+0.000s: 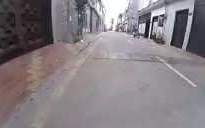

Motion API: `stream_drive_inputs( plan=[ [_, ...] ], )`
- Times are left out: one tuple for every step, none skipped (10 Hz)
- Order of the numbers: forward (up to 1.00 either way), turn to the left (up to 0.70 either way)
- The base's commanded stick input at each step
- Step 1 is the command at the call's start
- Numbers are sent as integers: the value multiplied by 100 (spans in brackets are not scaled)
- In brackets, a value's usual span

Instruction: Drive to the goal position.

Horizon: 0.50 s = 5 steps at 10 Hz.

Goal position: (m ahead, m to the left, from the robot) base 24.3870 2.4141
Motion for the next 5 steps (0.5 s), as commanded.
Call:
stream_drive_inputs(
  plan=[
    [70,0],
    [70,0],
    [70,0],
    [70,0],
    [70,0]
  ],
)
